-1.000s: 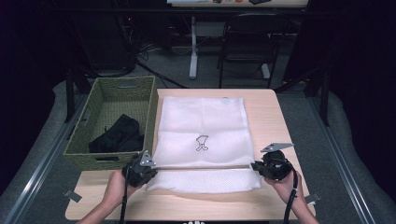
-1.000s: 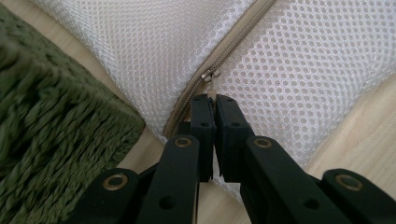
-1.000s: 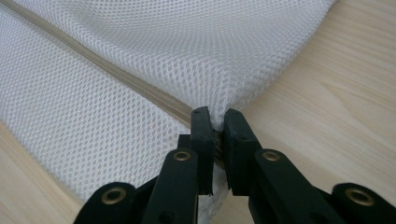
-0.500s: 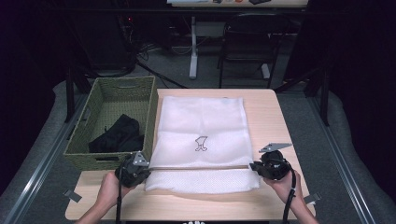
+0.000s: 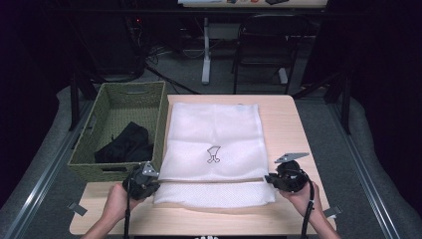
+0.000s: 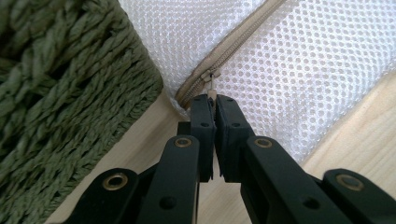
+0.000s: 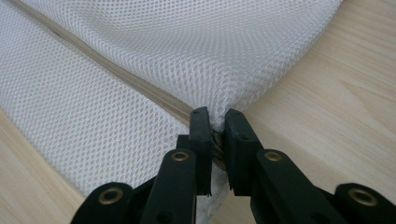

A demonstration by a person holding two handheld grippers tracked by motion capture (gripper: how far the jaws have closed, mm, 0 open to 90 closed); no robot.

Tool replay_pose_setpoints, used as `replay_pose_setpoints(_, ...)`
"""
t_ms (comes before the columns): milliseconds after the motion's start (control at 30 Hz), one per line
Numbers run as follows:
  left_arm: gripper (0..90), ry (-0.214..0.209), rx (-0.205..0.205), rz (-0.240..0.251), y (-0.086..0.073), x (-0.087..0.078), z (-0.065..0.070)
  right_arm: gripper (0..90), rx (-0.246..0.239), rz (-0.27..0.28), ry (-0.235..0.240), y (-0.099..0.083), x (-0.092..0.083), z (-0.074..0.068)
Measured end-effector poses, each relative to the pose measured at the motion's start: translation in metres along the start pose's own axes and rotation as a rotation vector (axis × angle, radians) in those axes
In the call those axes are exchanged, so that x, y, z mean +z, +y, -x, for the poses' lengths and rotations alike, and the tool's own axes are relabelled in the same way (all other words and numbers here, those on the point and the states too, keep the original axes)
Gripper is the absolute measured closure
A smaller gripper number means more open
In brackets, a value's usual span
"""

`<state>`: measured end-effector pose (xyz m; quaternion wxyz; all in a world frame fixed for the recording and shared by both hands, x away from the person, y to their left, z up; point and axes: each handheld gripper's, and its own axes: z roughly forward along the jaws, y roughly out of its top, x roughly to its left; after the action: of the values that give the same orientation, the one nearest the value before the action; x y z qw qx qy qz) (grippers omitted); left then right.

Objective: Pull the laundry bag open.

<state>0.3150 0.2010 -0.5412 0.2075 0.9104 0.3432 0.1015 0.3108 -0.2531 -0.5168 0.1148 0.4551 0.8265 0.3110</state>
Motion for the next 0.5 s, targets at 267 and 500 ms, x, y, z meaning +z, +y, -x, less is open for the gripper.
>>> replay_pose_setpoints(267, 86.0, -0.026, -0.007, -0.014, 0.0024, 0.0030, 0.0000, 77.5, -0.016, -0.032, -0.008, -0.0021, 0.0043, -0.0006)
replay_pose_setpoints(500, 84.0, -0.074, -0.020, -0.011, 0.0019, 0.0021, -0.0019, 77.8, -0.034, -0.039, -0.026, -0.0027, 0.0054, -0.0032)
